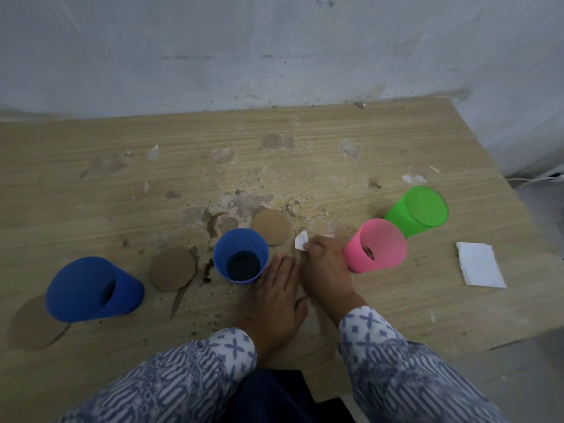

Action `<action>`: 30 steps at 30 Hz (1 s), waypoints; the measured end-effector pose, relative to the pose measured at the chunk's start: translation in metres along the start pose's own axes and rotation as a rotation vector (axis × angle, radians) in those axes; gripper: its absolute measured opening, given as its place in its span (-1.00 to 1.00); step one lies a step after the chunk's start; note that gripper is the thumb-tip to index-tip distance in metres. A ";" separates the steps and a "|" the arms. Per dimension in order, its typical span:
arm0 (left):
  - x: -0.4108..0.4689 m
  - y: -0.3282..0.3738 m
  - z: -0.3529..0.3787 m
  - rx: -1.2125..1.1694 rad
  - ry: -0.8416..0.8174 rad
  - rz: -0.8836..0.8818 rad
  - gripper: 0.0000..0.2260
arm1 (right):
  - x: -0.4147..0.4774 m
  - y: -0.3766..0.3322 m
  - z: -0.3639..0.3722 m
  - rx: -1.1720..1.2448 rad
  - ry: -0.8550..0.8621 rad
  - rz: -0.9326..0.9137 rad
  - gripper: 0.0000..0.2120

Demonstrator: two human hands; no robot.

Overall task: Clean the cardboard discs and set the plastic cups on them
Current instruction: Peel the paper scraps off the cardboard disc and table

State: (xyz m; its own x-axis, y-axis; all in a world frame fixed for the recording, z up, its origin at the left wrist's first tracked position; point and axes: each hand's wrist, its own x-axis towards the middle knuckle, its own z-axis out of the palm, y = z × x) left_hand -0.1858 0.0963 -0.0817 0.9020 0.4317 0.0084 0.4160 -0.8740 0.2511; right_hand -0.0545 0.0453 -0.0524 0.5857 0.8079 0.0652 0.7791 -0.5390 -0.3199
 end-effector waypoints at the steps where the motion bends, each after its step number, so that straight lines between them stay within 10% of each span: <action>1: 0.000 -0.001 0.001 -0.002 0.007 0.004 -0.43 | 0.008 -0.002 0.000 0.001 0.004 0.030 -0.83; 30: 0.000 -0.001 0.007 -0.015 0.030 0.019 -0.43 | 0.004 -0.009 0.003 0.032 -0.081 -0.009 -0.71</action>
State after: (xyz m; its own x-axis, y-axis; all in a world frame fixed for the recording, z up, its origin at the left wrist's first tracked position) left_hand -0.1858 0.0959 -0.0884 0.9057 0.4219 0.0420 0.3970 -0.8787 0.2649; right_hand -0.0599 0.0546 -0.0523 0.5581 0.8297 -0.0079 0.7756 -0.5251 -0.3503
